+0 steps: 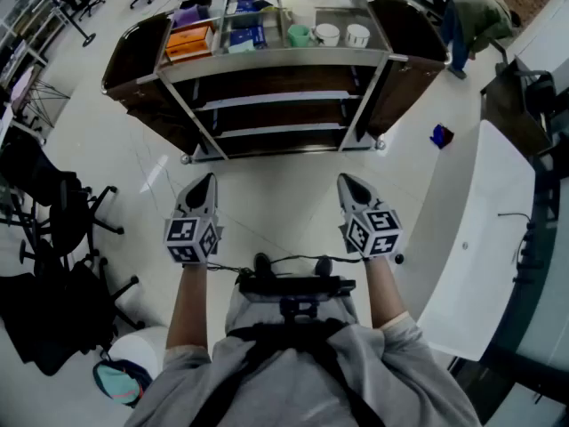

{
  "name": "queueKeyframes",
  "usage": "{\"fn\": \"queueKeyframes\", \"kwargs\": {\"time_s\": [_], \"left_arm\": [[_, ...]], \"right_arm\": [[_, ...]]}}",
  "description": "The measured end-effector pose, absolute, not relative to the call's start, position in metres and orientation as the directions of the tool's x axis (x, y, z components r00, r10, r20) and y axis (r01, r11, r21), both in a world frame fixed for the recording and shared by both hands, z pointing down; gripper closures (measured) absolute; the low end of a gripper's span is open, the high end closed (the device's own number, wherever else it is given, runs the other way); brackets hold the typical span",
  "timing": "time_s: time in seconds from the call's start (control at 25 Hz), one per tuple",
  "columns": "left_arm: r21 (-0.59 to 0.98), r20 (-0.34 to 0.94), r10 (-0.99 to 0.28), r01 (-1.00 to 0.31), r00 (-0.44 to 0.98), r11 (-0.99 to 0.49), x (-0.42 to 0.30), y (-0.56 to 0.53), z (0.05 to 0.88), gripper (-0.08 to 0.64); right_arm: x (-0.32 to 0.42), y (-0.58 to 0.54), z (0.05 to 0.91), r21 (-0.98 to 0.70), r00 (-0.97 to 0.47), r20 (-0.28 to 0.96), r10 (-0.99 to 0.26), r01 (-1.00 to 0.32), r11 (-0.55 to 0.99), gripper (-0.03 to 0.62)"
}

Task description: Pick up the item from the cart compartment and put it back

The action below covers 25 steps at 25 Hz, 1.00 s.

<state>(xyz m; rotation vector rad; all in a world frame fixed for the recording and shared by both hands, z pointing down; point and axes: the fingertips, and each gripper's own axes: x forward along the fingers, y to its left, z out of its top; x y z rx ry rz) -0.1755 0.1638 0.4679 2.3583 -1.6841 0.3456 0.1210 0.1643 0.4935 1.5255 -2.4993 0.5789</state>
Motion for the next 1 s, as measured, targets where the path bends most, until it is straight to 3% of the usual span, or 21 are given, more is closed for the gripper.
{"fn": "queueKeyframes", "kwargs": {"time_s": [0.64, 1.0], "left_arm": [[0.057, 0.256, -0.857, -0.892, 0.447, -0.449, -0.245, 0.148, 0.445, 0.560], [0.063, 0.254, -0.850, -0.885, 0.462, -0.462, -0.242, 0.120, 0.443, 0.560]], "right_arm": [[0.012, 0.149, 0.472, -0.179, -0.410, 0.276, -0.869, -0.910, 0.373, 0.583], [0.004, 0.118, 0.462, -0.161, -0.420, 0.285, -0.861, -0.907, 0.389, 0.583]]}}
